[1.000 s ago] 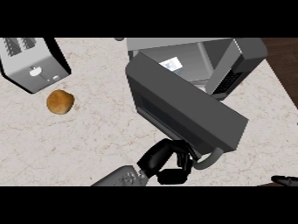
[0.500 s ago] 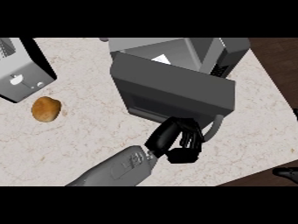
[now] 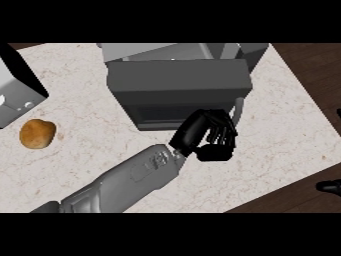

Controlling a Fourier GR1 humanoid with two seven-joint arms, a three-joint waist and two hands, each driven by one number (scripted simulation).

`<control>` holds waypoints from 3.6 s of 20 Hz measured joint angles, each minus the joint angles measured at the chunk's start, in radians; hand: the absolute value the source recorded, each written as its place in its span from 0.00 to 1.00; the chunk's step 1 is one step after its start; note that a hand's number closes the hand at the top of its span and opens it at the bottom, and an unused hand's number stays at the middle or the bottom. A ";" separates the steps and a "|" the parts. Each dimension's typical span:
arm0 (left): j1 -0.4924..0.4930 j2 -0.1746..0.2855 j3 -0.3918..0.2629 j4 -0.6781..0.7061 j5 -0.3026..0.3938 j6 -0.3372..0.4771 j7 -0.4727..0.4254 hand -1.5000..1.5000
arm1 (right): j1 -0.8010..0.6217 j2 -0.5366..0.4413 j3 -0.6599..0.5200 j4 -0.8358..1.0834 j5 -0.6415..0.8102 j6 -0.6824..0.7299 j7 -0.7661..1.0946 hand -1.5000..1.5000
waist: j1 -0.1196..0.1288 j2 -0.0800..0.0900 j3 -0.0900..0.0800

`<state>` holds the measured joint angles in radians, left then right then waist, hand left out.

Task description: Pick up the milk, place it into the microwave and close the microwave

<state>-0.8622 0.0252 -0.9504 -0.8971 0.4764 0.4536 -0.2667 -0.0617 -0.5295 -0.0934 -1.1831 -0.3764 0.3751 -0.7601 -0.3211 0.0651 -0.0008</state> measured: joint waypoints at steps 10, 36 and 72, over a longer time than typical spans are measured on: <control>-0.124 0.012 0.043 0.080 0.078 0.039 0.007 1.00 | -0.062 -0.031 0.023 -0.047 -0.052 0.053 0.059 0.00 | -0.055 0.018 0.002; -0.240 0.012 0.040 0.117 0.211 0.078 -0.027 1.00 | -0.185 -0.135 0.232 -0.339 -0.071 0.225 0.226 1.00 | -0.113 0.023 0.008; -0.211 -0.027 0.250 0.045 0.619 -0.008 -0.023 1.00 | -0.023 -0.129 0.478 -0.661 -0.110 0.251 0.352 1.00 | -0.072 0.040 0.003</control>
<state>-1.0735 -0.0017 -0.7009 -0.8521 1.0958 0.4455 -0.2900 -0.0844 -0.6582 0.3848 -1.8442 -0.4864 0.6259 -0.4085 -0.3928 0.1052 0.0018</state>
